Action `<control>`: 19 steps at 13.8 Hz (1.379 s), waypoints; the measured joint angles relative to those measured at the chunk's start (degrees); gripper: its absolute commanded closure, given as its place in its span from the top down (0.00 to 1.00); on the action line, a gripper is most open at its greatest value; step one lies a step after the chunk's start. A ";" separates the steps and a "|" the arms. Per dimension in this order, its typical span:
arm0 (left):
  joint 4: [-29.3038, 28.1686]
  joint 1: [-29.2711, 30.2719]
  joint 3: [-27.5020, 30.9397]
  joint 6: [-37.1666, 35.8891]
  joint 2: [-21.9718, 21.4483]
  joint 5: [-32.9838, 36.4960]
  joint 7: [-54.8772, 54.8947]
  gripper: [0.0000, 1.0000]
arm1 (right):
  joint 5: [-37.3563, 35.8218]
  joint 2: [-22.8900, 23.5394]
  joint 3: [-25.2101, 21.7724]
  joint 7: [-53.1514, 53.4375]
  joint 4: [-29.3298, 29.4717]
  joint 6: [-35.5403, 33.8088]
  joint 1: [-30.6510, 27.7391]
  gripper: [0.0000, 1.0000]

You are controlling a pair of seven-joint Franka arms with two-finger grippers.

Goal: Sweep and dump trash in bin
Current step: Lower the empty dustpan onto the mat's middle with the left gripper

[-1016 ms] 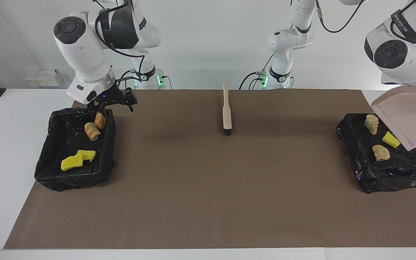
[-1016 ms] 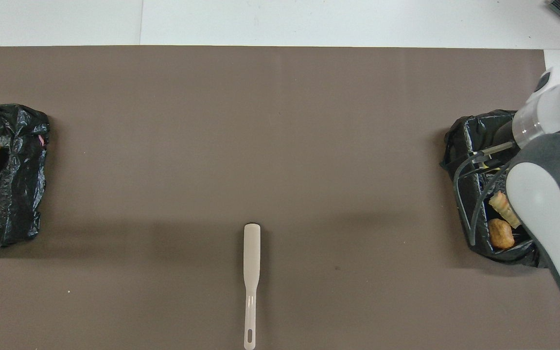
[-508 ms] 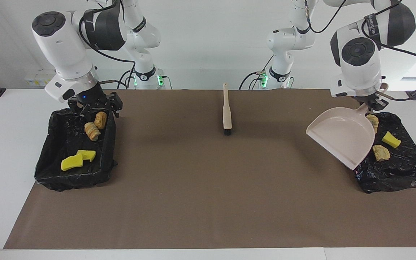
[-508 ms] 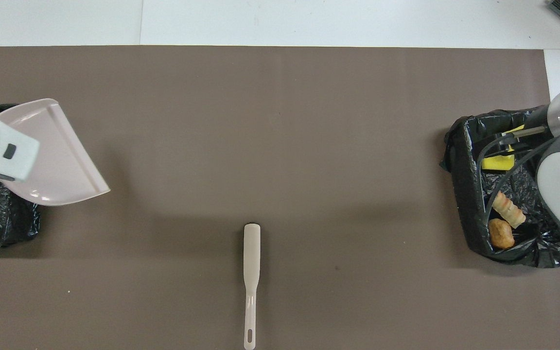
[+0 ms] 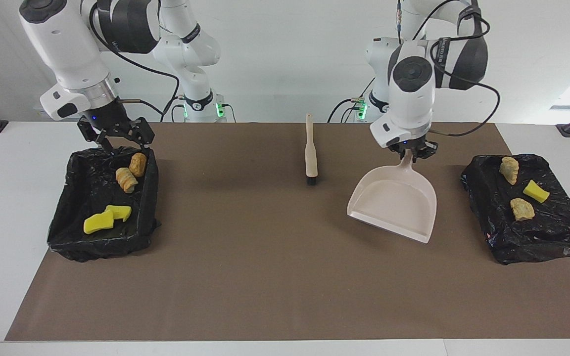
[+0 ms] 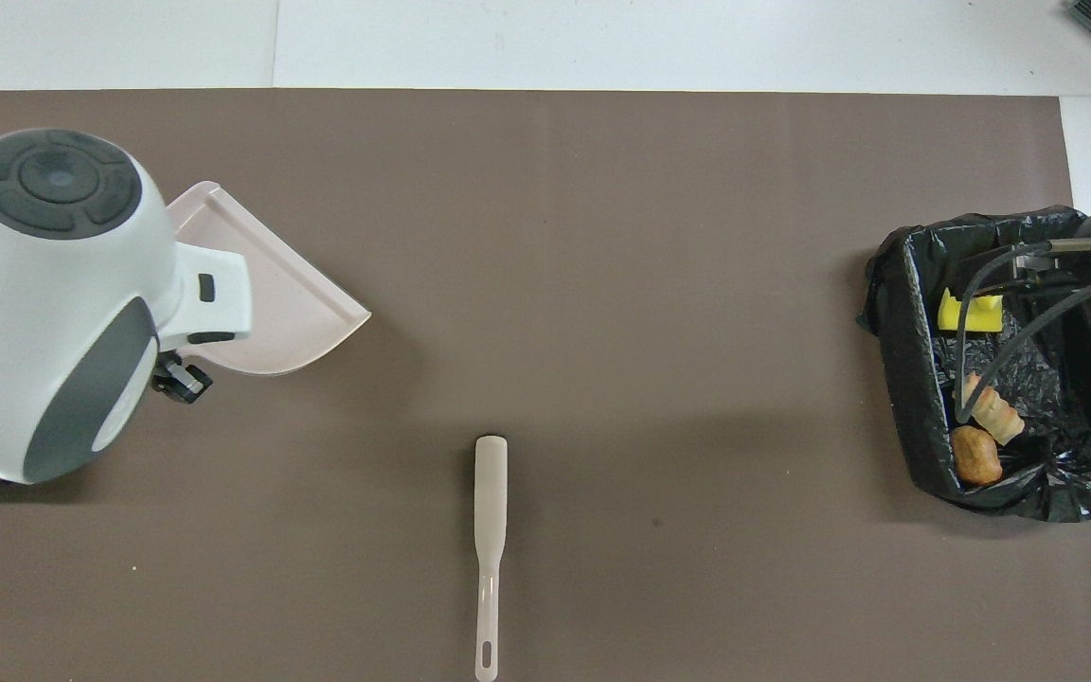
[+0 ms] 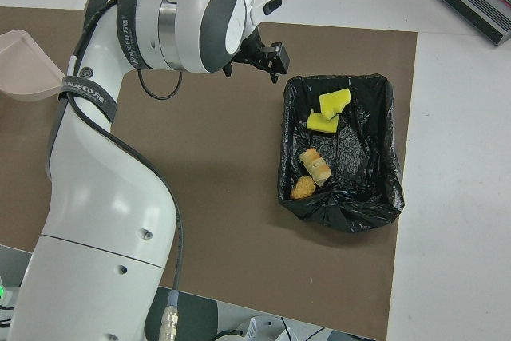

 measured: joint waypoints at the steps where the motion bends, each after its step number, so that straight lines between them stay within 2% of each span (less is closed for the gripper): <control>1: 0.85 -1.73 -0.02 2.69 2.25 -2.48 -5.49 0.00 | 0.19 -0.37 0.00 0.10 -0.72 0.01 0.00 1.00; 4: 2.62 -4.91 0.05 12.51 7.71 -7.92 -18.35 0.00 | 0.24 -1.42 0.00 0.15 -2.33 0.05 0.01 1.00; 8: 3.41 -6.61 0.07 22.54 11.07 -13.57 -24.35 0.00 | 0.23 -1.67 0.01 0.15 -2.68 0.11 0.02 1.00; 16: 3.98 -8.09 0.14 26.45 14.14 -14.14 -25.94 0.00 | 0.26 -1.67 0.31 0.15 -2.71 0.11 0.21 1.00; 17: 3.97 -8.09 0.17 27.02 14.67 -14.14 -25.94 0.05 | 0.26 -1.67 0.31 0.15 -2.71 0.11 0.21 1.00; 18: 3.97 -8.09 0.21 27.32 15.12 -14.14 -25.94 0.17 | 0.26 -1.67 0.31 0.15 -2.71 0.11 0.21 1.00; 19: 3.97 -8.09 0.26 27.46 15.40 -14.14 -25.94 0.24 | 0.26 -1.67 0.31 0.15 -2.71 0.11 0.21 1.00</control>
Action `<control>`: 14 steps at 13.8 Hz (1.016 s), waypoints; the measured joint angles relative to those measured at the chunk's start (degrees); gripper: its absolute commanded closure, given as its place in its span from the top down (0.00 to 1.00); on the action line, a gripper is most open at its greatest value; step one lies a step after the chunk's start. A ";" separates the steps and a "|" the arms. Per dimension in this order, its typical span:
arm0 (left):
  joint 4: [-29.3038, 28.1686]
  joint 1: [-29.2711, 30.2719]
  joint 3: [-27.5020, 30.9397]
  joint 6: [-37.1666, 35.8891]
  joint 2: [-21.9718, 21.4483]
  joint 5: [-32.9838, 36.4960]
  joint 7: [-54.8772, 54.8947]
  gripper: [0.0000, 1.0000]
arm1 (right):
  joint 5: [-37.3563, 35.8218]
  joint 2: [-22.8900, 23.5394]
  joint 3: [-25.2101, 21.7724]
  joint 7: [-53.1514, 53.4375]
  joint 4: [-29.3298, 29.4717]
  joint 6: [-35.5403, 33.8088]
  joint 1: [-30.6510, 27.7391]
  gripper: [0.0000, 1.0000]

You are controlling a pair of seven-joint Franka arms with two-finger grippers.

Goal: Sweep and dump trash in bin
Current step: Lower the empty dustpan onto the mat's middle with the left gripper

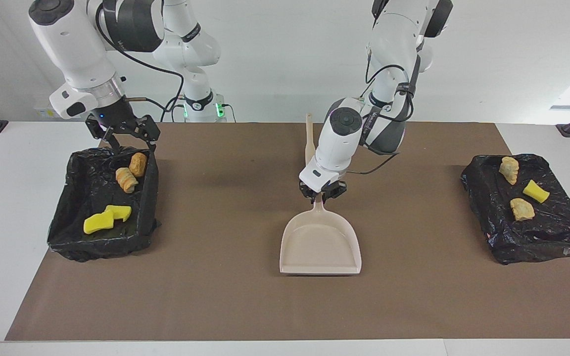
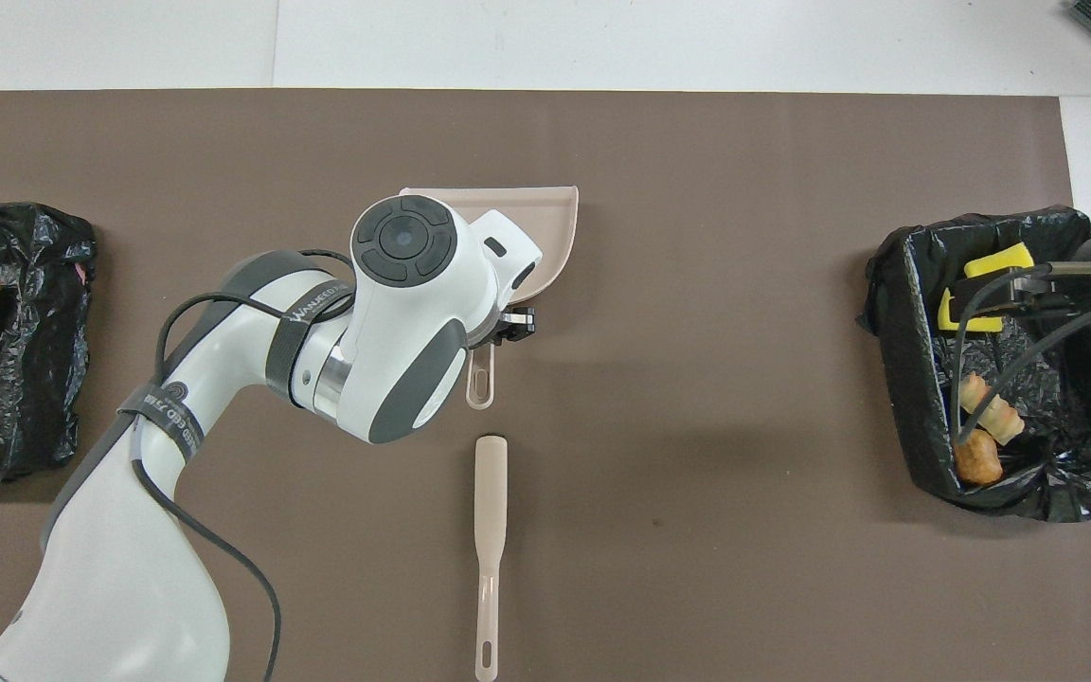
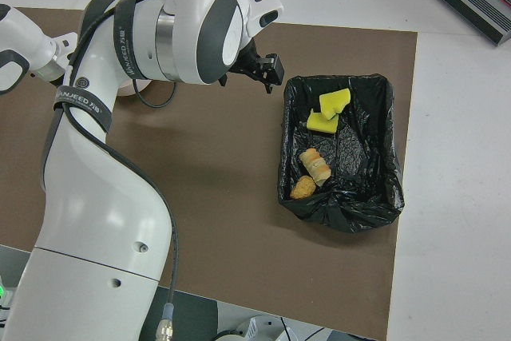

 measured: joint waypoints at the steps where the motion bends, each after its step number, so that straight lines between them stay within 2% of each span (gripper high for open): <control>1: 0.00 0.00 0.04 0.22 0.14 0.00 0.00 0.25 | 0.00 0.00 0.00 0.00 0.00 0.00 0.00 1.00; 3: -0.27 0.00 0.06 1.85 0.33 0.00 0.00 0.39 | 0.00 0.00 0.00 0.00 0.00 0.00 0.00 1.00; 5: -0.90 0.00 0.16 3.07 0.48 0.00 -0.01 0.64 | 0.00 0.00 0.00 0.00 0.00 0.00 0.00 1.00; 6: -0.94 0.00 0.28 3.19 0.49 0.00 -0.01 0.71 | 0.00 0.00 0.00 0.00 -0.01 0.00 0.00 1.00; 7: -0.92 0.01 0.45 3.31 0.45 0.00 -0.01 0.71 | 0.00 0.00 0.00 0.00 -0.01 0.00 0.00 1.00; 8: -0.88 0.02 0.69 3.36 0.31 0.00 -0.01 0.79 | 0.00 0.00 0.00 0.00 -0.02 0.00 0.00 1.00; 9: -0.84 0.05 1.05 3.06 0.02 0.00 -0.04 0.93 | 0.00 0.00 0.00 0.00 -0.02 0.00 0.00 1.00; 10: -0.77 0.19 1.71 2.00 -0.62 0.00 -0.04 1.00 | 0.00 0.00 0.00 0.00 -0.02 0.00 0.00 1.00; 14: -0.78 3.43 3.65 -7.49 -7.13 0.06 0.99 1.00 | 0.00 0.00 0.00 0.00 -0.02 0.00 0.00 1.00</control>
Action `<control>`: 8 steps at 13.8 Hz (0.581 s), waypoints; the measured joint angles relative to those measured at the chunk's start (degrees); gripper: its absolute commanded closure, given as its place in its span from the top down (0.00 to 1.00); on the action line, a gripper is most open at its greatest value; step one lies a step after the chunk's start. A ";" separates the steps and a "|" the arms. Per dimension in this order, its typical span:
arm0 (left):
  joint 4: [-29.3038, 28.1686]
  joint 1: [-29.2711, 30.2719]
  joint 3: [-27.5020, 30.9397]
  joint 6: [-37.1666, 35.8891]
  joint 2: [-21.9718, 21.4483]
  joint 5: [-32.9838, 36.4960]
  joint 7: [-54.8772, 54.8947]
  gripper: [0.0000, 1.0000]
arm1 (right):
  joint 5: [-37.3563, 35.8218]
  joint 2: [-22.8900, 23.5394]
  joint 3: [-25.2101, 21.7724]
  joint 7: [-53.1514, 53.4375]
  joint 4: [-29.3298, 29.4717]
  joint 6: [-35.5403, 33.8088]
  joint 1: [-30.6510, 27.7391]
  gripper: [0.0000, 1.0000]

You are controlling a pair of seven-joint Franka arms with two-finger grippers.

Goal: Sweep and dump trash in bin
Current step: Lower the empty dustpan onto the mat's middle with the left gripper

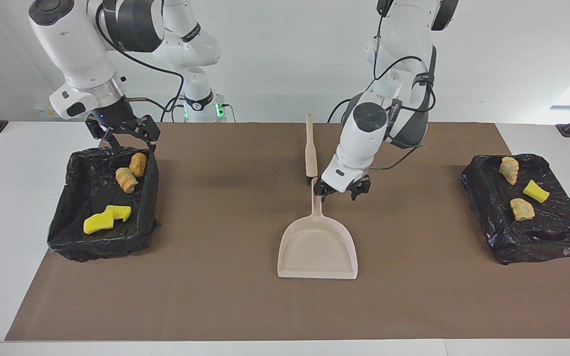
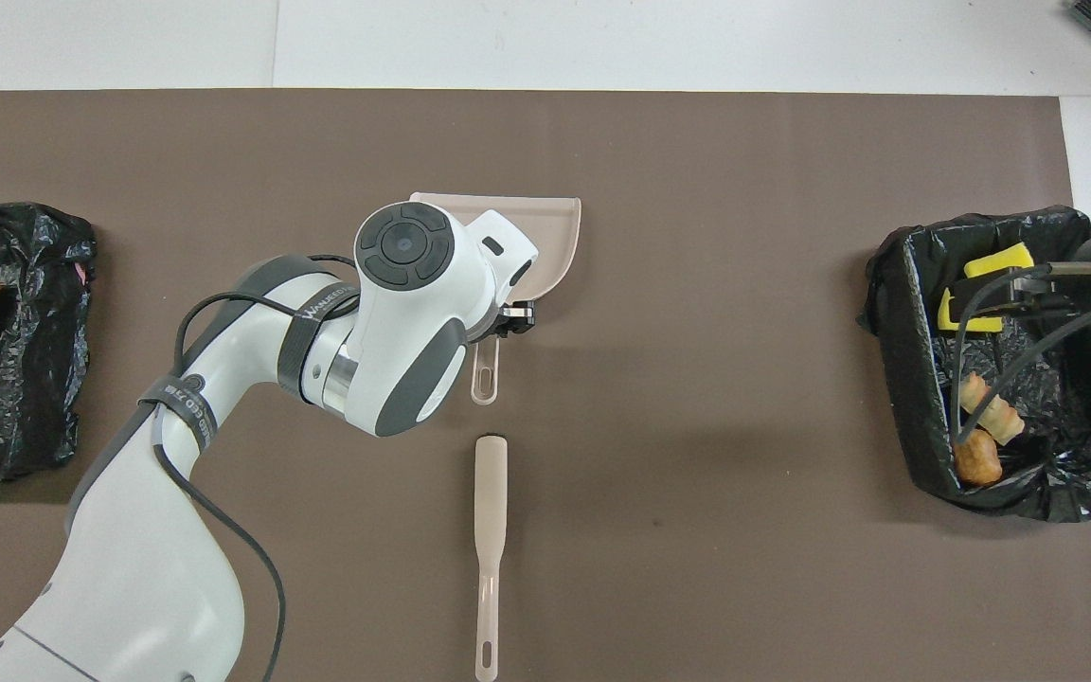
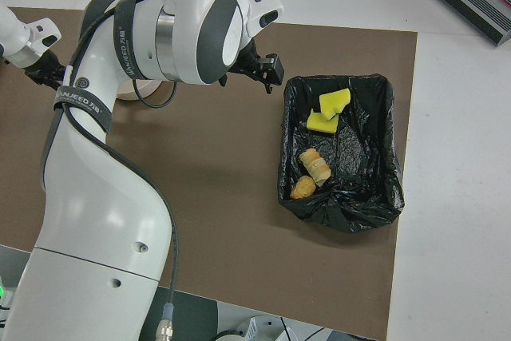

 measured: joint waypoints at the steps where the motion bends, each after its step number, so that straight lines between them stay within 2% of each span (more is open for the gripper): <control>1: -0.40 1.91 0.06 -1.47 -2.44 0.01 2.24 1.00 | 0.00 0.00 0.00 0.00 0.00 0.00 0.00 1.00; 6: -3.73 12.07 0.41 -13.01 -18.85 0.00 14.41 1.00 | 0.00 0.00 0.00 0.00 0.00 0.00 0.00 1.00; 8: -2.55 15.11 0.54 -14.94 -22.51 0.00 18.17 1.00 | 0.00 0.00 -0.02 0.00 0.00 0.00 -0.03 1.00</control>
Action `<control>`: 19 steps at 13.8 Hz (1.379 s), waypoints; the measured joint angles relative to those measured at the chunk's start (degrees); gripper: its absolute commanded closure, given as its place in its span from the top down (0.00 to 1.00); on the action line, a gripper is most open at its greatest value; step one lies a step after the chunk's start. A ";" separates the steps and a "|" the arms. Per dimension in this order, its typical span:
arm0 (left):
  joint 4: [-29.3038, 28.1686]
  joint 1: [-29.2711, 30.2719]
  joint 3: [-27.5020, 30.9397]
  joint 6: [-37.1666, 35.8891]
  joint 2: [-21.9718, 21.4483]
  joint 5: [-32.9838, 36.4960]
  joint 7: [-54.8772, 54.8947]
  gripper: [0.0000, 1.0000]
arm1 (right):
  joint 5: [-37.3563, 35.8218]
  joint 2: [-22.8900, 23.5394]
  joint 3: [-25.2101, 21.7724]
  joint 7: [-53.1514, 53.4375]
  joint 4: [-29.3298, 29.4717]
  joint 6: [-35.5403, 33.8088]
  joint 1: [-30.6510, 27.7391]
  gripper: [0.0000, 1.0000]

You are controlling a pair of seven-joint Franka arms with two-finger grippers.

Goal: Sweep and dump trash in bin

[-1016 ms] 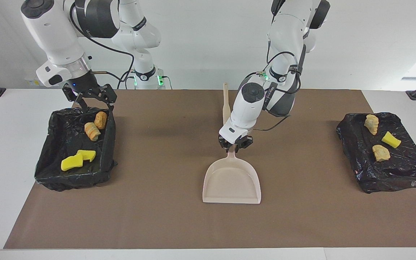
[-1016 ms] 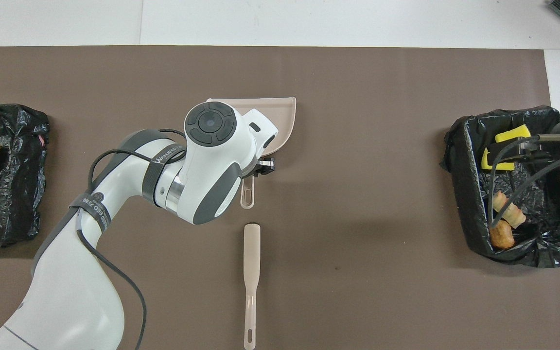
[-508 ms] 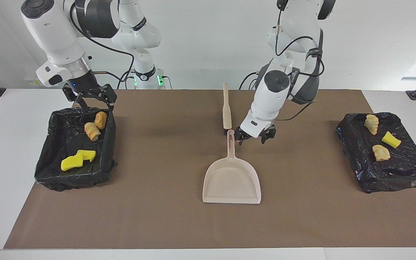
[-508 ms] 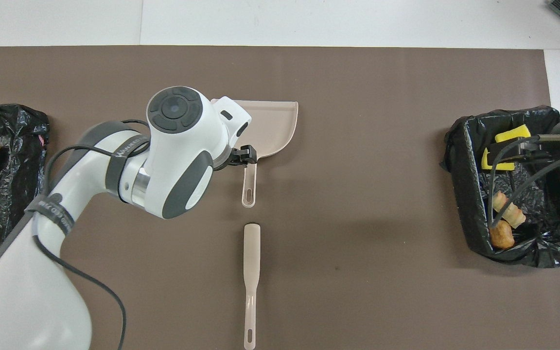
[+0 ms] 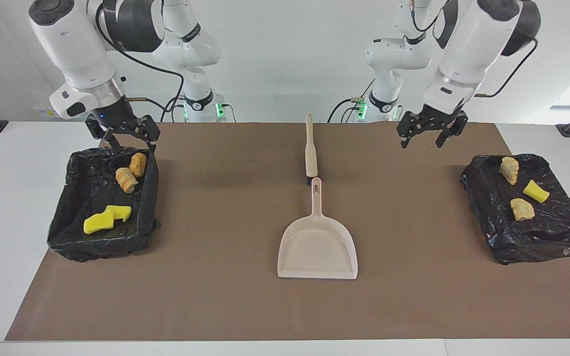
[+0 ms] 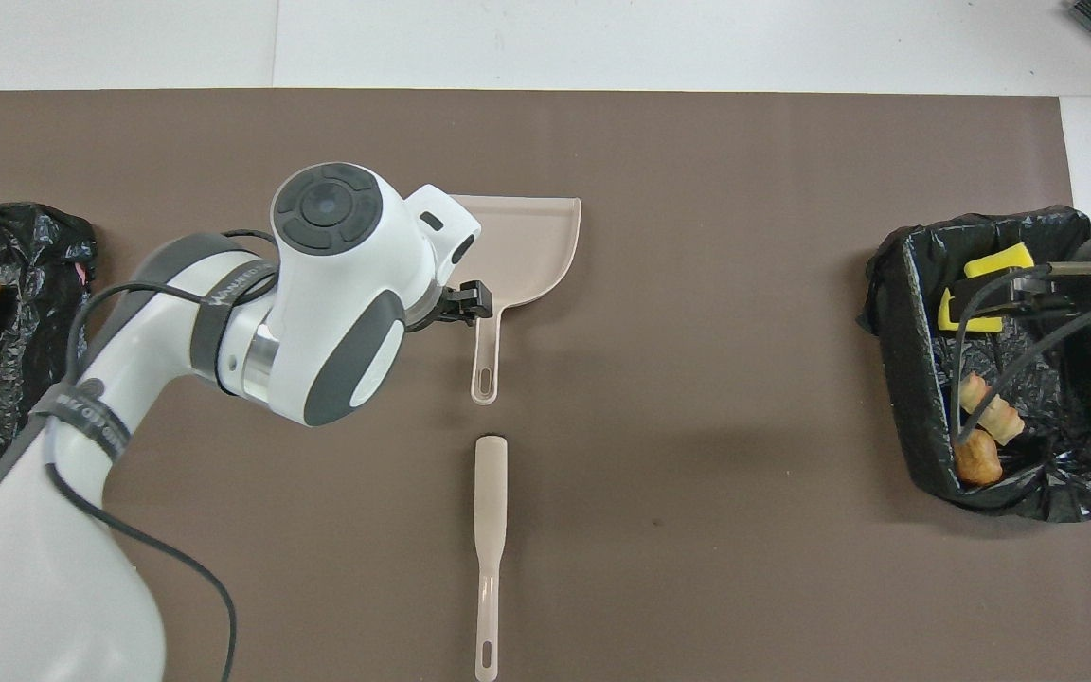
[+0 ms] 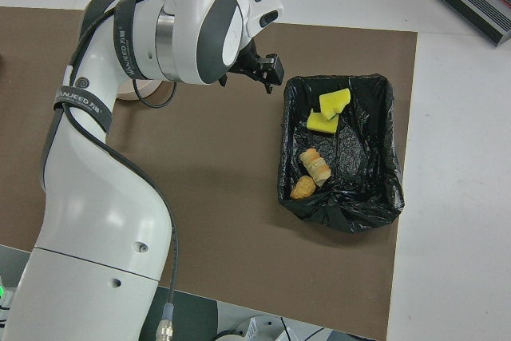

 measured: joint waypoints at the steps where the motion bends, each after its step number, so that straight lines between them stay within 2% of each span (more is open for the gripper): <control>1: 1.67 0.88 0.03 -2.09 -0.63 0.00 1.22 1.00 | -0.02 0.00 -0.02 0.00 0.00 0.00 -0.05 1.00; 4: 8.53 2.31 0.16 -8.61 -0.13 0.81 3.73 1.00 | -0.03 0.00 -0.06 0.00 -0.02 0.00 -0.08 1.00; 7: 17.20 3.21 0.59 -14.53 4.60 1.19 5.84 1.00 | -0.03 -0.01 -0.06 0.00 -0.04 -0.03 -0.07 1.00; 9: 20.94 3.59 0.73 -16.08 7.60 1.34 7.78 1.00 | -0.03 -0.02 -0.06 0.00 -0.06 -0.04 -0.07 1.00; 12: 21.09 3.59 0.66 -19.39 7.16 1.35 11.46 1.00 | -0.03 -0.03 -0.06 0.00 -0.10 -0.10 -0.07 1.00; 19: 17.87 3.62 0.74 -19.67 4.48 1.35 11.79 1.00 | -0.03 -0.19 -0.04 0.00 -0.34 -0.51 -0.06 1.00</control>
